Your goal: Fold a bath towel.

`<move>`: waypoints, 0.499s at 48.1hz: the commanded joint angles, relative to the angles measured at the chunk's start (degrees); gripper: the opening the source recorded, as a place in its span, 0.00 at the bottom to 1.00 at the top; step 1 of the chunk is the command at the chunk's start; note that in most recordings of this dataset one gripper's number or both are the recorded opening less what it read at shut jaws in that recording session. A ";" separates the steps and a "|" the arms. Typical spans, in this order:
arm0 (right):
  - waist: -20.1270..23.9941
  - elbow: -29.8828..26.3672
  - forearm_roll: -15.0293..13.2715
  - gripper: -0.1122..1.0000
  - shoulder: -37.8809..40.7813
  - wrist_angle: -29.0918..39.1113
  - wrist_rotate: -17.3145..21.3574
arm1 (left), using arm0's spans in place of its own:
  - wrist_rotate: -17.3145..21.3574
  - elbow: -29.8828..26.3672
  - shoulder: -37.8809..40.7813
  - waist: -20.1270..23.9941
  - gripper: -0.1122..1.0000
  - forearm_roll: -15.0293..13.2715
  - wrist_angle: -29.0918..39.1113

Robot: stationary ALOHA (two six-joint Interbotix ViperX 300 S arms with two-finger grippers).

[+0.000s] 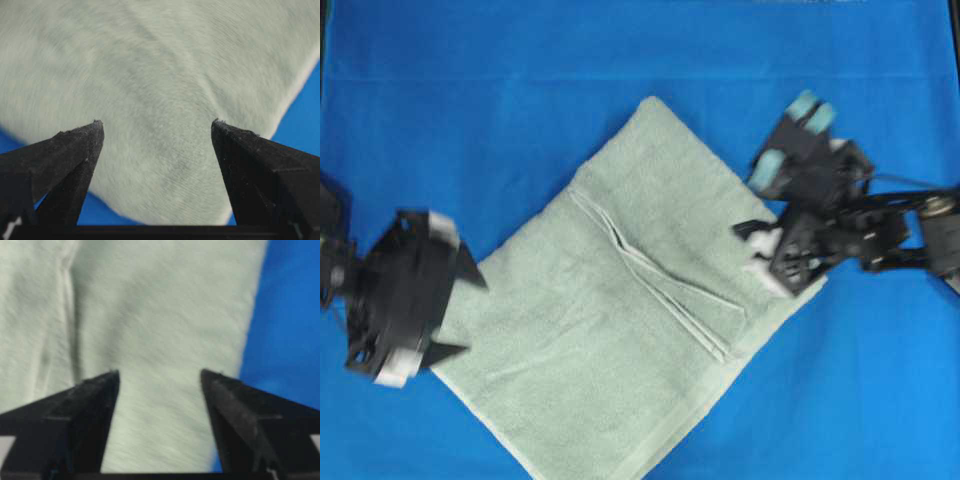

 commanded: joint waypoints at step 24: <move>-5.36 8.26 -0.44 0.68 -8.00 -0.79 0.00 | 13.10 -11.87 17.93 -9.58 0.84 -0.62 -6.59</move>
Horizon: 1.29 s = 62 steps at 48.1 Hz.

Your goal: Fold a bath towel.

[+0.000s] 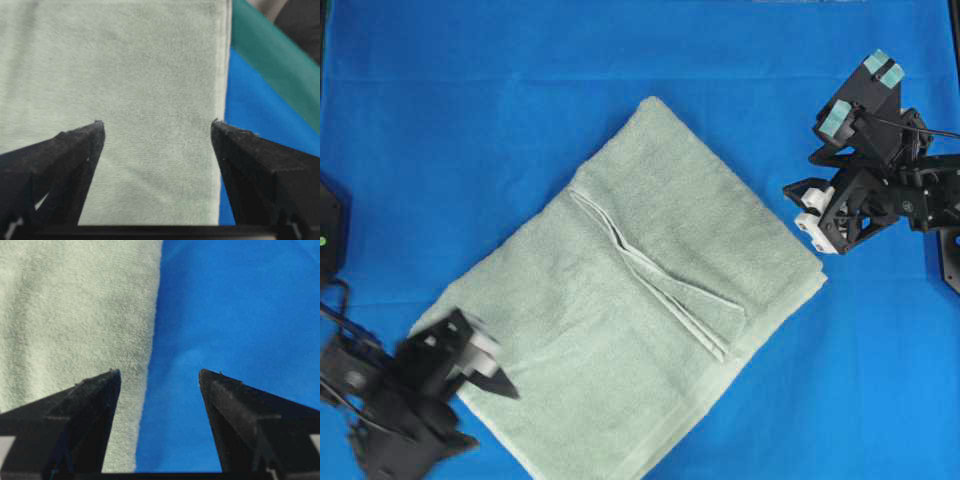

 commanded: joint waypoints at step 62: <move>1.32 3.87 -0.79 0.67 -6.06 3.87 -0.97 | 2.64 -17.75 15.73 3.60 0.18 3.60 29.00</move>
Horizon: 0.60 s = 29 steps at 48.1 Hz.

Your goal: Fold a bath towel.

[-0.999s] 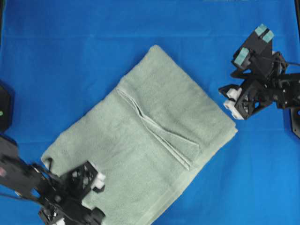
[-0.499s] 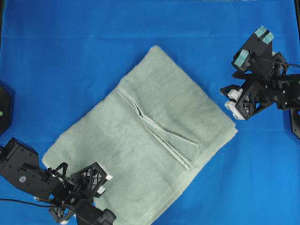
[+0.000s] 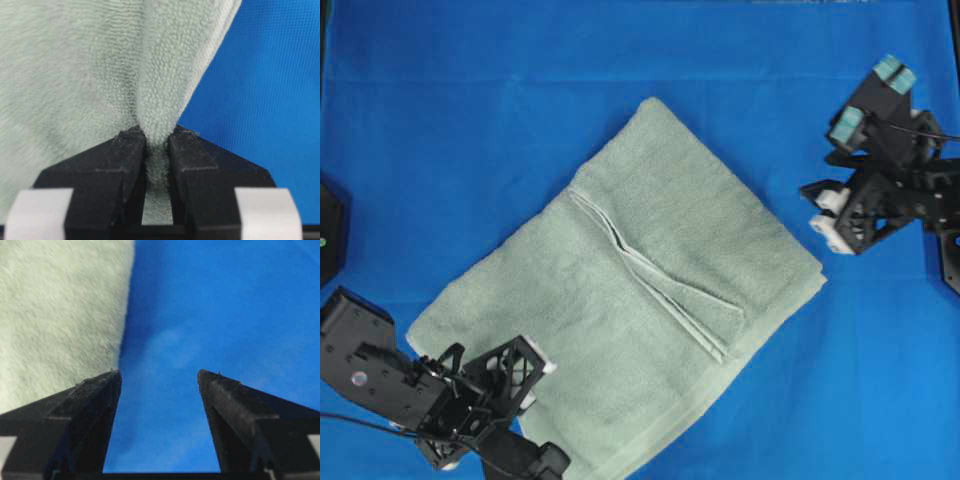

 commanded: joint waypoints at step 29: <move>0.97 8.17 -0.26 0.67 -13.18 4.66 -4.66 | 35.16 -38.32 19.69 32.61 0.18 18.19 0.18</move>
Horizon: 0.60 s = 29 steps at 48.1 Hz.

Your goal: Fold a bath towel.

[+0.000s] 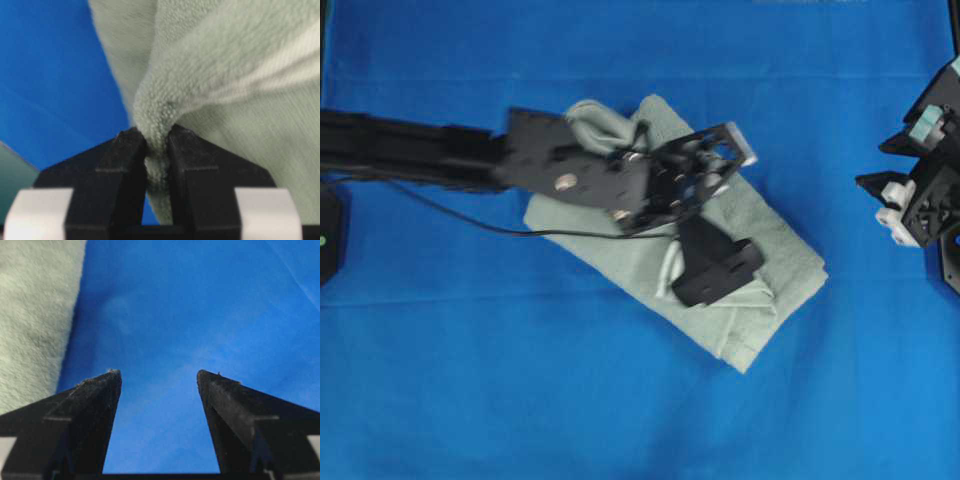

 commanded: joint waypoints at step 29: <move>0.00 0.88 -1.49 0.67 -0.18 -0.44 -0.09 | -1.05 -6.15 5.19 1.49 0.31 -5.80 -8.09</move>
